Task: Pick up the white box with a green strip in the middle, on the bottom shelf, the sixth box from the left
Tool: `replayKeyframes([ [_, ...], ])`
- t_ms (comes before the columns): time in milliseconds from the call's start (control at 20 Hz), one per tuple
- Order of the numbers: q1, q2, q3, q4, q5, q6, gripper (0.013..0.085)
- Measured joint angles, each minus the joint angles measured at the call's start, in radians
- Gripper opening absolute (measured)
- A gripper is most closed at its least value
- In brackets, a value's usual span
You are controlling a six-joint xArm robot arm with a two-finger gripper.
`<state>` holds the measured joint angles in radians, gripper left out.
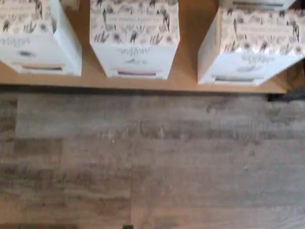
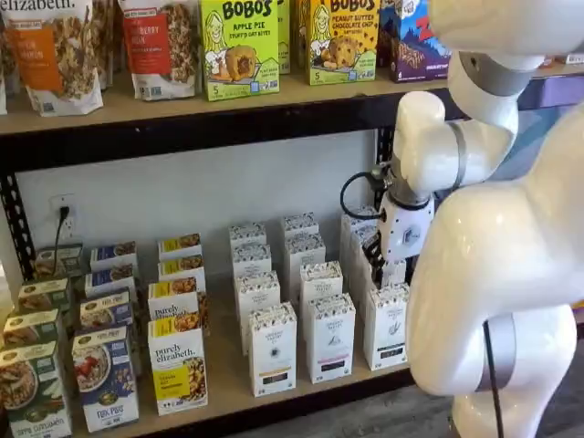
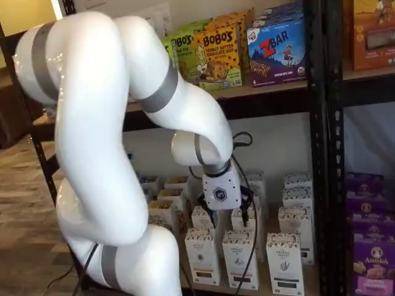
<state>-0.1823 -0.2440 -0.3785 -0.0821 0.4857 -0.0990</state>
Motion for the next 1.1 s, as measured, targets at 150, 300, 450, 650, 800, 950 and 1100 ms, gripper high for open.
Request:
replayKeyframes([
  [150, 0.000, 0.091, -0.020, -0.017, -0.085, 0.017, 0.0850],
  [300, -0.009, 0.210, -0.067, -0.089, -0.154, 0.079, 0.0850],
  [450, -0.022, 0.314, -0.121, -0.132, -0.195, 0.108, 0.0850],
  [650, -0.046, 0.477, -0.228, -0.130, -0.253, 0.084, 0.0850],
  [800, -0.061, 0.580, -0.311, -0.090, -0.274, 0.031, 0.0850],
  [950, -0.082, 0.688, -0.414, -0.065, -0.279, -0.014, 0.0850],
  [1100, -0.098, 0.775, -0.502, -0.039, -0.284, -0.055, 0.0850],
])
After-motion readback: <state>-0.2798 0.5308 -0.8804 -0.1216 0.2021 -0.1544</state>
